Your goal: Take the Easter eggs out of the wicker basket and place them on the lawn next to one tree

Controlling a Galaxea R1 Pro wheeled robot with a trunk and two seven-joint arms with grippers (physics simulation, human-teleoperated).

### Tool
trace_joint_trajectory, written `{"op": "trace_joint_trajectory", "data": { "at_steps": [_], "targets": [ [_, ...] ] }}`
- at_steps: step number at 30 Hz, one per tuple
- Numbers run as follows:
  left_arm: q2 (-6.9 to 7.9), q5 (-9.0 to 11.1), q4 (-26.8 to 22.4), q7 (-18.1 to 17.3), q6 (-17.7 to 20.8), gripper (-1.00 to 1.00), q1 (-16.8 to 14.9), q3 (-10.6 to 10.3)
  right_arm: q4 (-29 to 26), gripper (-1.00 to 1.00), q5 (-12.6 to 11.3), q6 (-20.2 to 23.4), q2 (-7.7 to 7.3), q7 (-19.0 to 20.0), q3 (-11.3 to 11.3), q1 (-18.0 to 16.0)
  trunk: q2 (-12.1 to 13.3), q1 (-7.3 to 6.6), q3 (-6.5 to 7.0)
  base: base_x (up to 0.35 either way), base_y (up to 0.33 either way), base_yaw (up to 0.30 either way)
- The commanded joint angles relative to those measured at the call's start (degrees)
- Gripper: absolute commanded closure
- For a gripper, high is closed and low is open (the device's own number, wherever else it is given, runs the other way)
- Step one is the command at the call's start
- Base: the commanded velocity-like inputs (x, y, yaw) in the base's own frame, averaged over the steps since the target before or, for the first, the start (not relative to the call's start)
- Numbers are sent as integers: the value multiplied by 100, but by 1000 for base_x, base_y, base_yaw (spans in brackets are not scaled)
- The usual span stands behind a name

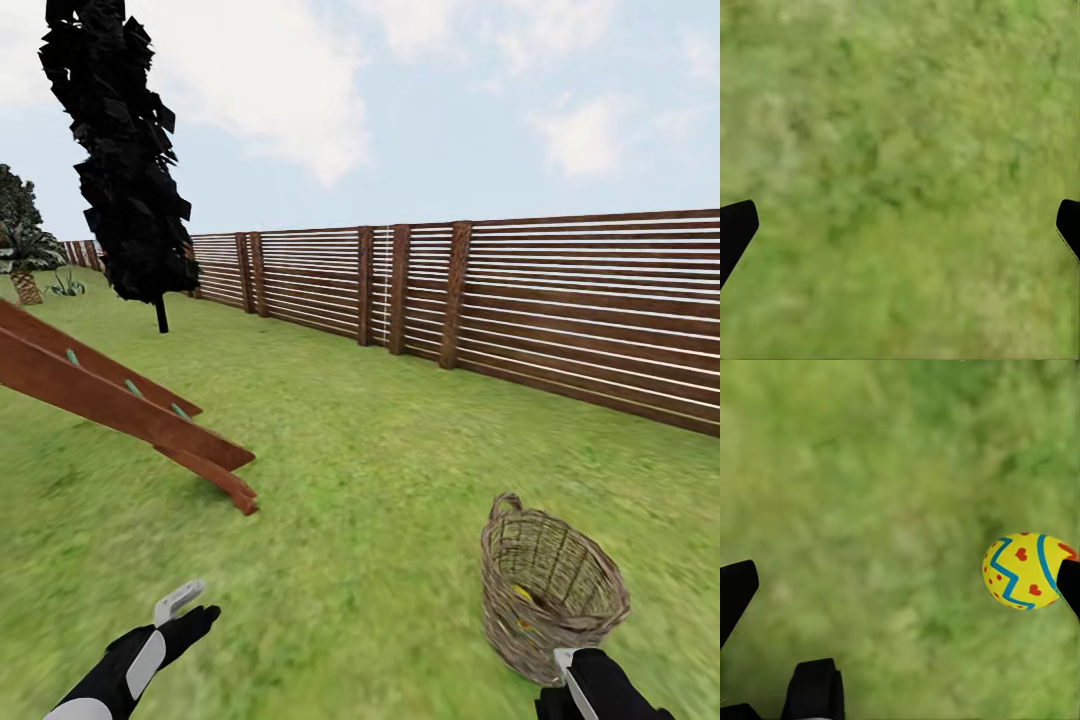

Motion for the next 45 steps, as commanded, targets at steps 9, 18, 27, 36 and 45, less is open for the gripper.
{"op": "trace_joint_trajectory", "data": {
  "at_steps": [9, 18, 27, 36, 45],
  "targets": [
    [-3, 24, -8, -25, 41, -100, -3, 40, -10, -100, 38, 27, -6, 19, -23, -2, -3, 3, -6, 328, 1, 1],
    [-1, 24, -8, -25, 41, -100, -3, 40, -12, -100, 36, 27, -8, 19, -32, -2, -3, 3, -6, 153, 235, 0],
    [-3, 24, -8, -25, 41, -100, -3, 40, -15, -100, 29, 27, -15, 19, -39, -2, -3, 3, -6, 95, 325, 0],
    [-3, 24, -8, -25, 41, -100, -3, 40, -13, -100, 29, 27, -23, 19, -41, -2, -3, 3, -6, 269, 179, 0],
    [-3, 24, -8, -25, 41, -100, -3, 40, -14, -100, -22, 18, -41, 57, -41, -2, -3, 3, -6, 328, 6, -34]
  ]
}}
